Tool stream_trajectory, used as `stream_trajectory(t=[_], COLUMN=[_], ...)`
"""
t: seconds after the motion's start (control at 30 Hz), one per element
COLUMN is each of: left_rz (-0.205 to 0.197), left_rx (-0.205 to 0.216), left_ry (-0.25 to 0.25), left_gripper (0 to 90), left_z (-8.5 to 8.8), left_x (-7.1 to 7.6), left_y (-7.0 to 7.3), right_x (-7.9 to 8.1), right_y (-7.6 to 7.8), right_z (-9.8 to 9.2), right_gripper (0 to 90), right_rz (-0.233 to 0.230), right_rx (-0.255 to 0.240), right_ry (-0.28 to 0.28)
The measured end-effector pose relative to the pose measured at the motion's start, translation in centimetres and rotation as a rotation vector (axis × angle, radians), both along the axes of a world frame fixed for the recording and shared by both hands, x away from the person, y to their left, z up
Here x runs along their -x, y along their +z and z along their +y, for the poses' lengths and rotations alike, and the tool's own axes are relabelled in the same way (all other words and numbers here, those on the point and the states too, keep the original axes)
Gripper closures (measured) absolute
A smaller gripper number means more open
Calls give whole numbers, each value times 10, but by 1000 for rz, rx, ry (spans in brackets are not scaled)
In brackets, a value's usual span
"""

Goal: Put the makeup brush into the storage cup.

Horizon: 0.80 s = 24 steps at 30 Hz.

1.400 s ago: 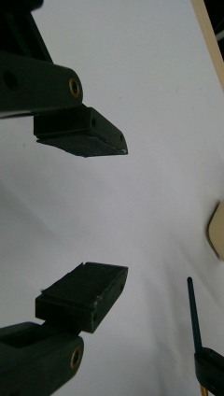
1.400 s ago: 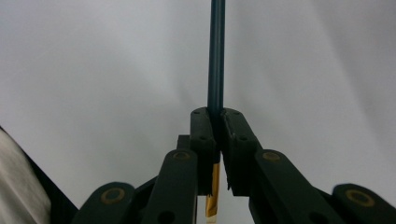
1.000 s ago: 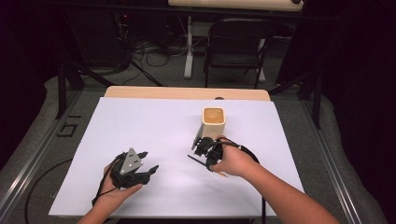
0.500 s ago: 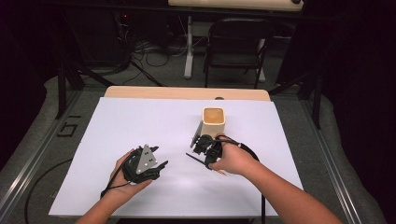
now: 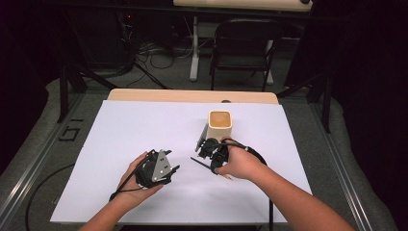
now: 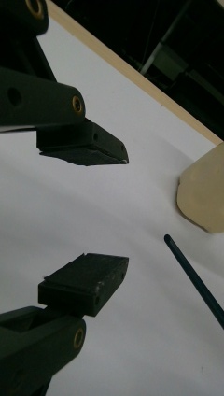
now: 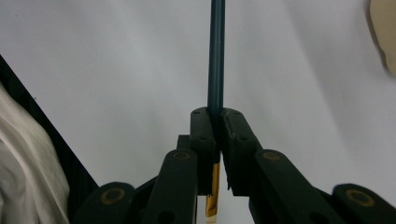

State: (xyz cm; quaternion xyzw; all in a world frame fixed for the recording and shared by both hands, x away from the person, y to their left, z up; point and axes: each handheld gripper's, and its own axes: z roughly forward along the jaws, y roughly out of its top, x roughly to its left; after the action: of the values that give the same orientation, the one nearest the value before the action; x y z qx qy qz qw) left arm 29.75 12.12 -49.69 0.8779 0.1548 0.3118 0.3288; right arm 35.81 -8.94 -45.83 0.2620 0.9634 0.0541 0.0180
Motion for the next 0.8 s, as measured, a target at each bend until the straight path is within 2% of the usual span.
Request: stream_trajectory(t=[0.13,0.53,0.67,0.77,0.8], left_rz=[-29,-102,-147,-186,-192], left_rx=[-45,-138,-172,-215,-226], left_ry=[-21,-66,-83,-99,-104], left_gripper=[446,456,461,467,470], left_z=[-6,-17,-21,-23,-24], left_x=[2,9,13,16,17], left_y=[-1,-4,-7,-9,-9], right_x=[1,2,2,3,3], right_y=[0,0,-1,-2,-2], right_z=[2,7,8,9,10], right_gripper=[835,835,835,835,835], right_rz=[-1,12,13,22,16], right_rx=[-1,7,3,-1,12], right_ry=[5,16,22,23,28])
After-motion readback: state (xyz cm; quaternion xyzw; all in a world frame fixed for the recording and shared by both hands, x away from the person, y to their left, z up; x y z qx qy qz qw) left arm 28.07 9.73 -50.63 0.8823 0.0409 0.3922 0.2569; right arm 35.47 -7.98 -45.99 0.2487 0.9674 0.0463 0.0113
